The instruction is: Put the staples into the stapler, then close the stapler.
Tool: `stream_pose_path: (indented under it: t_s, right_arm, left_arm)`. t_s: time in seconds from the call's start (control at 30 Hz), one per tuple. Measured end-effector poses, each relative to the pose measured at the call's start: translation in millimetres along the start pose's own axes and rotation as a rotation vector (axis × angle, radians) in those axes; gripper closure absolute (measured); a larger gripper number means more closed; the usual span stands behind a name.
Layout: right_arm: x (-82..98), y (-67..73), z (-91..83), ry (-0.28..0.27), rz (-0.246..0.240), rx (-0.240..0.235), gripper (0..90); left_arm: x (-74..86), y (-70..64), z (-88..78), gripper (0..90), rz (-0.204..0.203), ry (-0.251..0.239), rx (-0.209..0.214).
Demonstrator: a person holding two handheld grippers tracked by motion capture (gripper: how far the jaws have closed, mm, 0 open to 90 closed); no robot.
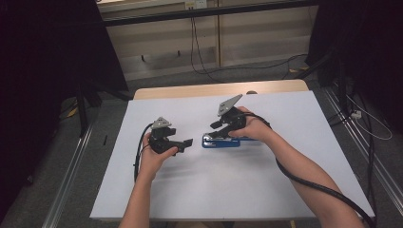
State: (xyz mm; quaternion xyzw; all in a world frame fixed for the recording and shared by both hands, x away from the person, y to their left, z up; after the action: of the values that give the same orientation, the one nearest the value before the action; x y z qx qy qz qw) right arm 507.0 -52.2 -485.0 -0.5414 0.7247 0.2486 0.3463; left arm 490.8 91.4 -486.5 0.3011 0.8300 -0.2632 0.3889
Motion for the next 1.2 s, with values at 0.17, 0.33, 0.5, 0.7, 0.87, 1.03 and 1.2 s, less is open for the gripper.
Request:
stream_pose_path:
  t_s: [0.17, 0.33, 0.5, 0.7, 0.87, 1.03, 1.2]
  right_arm:
    - [6.3, 3.0, -12.4, -0.012, 0.048, 0.030, 41.6]
    - [16.8, 1.9, -23.5, -0.009, 0.086, 0.072, 30.4]
    - [25.4, 1.6, -34.8, -0.026, 0.135, 0.106, 24.0]
    - [34.2, 2.2, -48.8, -0.039, 0.154, 0.146, 20.5]
    - [42.9, 4.0, -58.2, -0.024, 0.163, 0.182, 19.6]
    - [53.7, 6.6, -65.0, -0.005, 0.167, 0.227, 18.1]
    - [60.3, 10.5, -74.1, -0.040, 0.211, 0.249, 15.9]
  left_arm:
    - [-0.7, -1.6, 2.3, 8.8, 0.003, -0.002, 0.007]
    - [-1.6, -4.4, 5.1, 8.8, 0.000, -0.007, 0.014]
    - [-1.0, -4.4, 5.9, 8.9, 0.009, -0.002, 0.018]
    - [-1.9, -3.3, 3.7, 8.8, -0.001, -0.010, 0.014]
    - [-0.6, -5.6, 5.1, 8.8, 0.002, 0.000, 0.017]
    - [-0.5, -7.0, 5.6, 8.8, 0.006, 0.001, 0.019]
    - [0.2, -8.8, 5.3, 8.8, 0.010, 0.007, 0.017]
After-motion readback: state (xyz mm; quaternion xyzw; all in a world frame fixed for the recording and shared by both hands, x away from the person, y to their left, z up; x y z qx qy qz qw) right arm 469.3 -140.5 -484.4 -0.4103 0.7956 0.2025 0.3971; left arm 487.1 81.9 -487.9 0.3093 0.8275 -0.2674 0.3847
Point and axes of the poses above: each handheld gripper's, and its own axes: z roughly forward along the jaws, x roughly out of its underside, y roughly to its left, the point moved 10 cm from there along z, roughly forward along the jaws, and after that the axes turned 3 degrees about -z, right-handed, at the moved point
